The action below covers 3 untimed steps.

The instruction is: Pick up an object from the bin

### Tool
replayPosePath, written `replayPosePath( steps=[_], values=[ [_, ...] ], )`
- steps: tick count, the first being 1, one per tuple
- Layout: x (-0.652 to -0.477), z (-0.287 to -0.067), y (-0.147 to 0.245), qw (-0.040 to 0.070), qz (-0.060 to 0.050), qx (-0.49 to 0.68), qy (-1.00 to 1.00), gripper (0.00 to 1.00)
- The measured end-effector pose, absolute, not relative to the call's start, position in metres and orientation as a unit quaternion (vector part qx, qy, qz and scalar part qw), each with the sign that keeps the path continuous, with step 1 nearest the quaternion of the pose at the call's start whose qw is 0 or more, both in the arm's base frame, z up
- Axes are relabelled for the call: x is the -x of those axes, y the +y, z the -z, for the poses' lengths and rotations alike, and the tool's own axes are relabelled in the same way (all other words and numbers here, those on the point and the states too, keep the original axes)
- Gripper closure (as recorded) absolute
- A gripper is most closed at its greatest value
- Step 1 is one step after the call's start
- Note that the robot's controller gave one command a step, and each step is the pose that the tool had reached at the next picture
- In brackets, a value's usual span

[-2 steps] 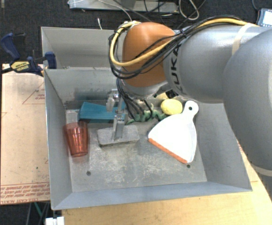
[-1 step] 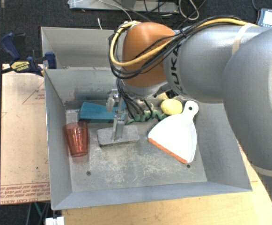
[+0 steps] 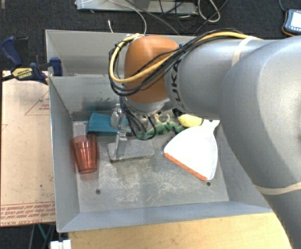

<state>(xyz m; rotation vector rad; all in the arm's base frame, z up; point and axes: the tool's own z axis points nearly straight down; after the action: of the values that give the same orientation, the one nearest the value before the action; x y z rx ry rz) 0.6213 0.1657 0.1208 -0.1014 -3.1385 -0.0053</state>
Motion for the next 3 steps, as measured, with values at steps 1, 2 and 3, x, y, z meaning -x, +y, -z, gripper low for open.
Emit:
replayPosePath(
  steps=[1, 2, 3],
  values=[
    [-0.620, -0.120, 0.166, -0.002, 0.003, 0.089, -0.996, 0.00],
    [-0.619, -0.111, 0.161, -0.004, 0.004, 0.100, -0.995, 0.00],
    [-0.645, -0.093, 0.163, -0.011, 0.005, 0.026, -1.000, 0.00]
  ],
)
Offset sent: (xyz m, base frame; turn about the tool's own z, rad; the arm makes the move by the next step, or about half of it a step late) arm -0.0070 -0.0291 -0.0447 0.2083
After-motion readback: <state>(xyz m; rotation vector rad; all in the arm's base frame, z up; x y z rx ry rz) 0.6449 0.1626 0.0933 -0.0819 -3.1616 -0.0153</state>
